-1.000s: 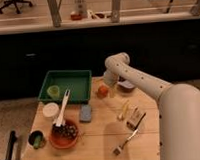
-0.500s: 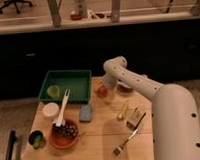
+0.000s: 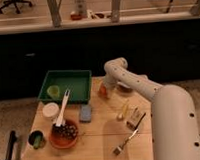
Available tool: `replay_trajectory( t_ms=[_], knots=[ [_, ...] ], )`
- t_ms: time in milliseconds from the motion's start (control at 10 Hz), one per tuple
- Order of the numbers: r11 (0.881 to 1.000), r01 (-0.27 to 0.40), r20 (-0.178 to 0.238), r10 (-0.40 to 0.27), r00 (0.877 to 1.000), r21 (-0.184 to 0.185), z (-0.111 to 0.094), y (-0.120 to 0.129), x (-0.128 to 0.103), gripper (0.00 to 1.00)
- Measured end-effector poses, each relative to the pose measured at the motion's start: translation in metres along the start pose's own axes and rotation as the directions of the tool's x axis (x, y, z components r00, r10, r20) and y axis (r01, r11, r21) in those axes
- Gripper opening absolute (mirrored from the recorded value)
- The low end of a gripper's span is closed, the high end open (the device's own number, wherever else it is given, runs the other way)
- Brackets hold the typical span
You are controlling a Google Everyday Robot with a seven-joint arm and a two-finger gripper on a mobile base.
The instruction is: Place apple in table surface
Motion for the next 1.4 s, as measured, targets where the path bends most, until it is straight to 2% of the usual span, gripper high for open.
replay_trajectory(
  t_ms=[200, 300, 700, 1000, 1400],
  knots=[
    [1.0, 0.029, 0.007, -0.029, 1.0, -0.009, -0.012, 0.003, -0.003, 0.06],
    [0.999, 0.045, 0.012, -0.045, 0.999, -0.007, -0.022, 0.003, -0.006, 0.01],
    [0.993, 0.121, 0.056, -0.121, 0.991, -0.003, -0.059, 0.009, -0.015, 0.0],
    [0.984, 0.179, 0.098, -0.18, 0.979, 0.017, -0.088, 0.009, -0.023, 0.0],
    [0.959, 0.277, 0.128, -0.282, 0.951, 0.054, -0.135, 0.006, -0.043, 0.0]
  ],
)
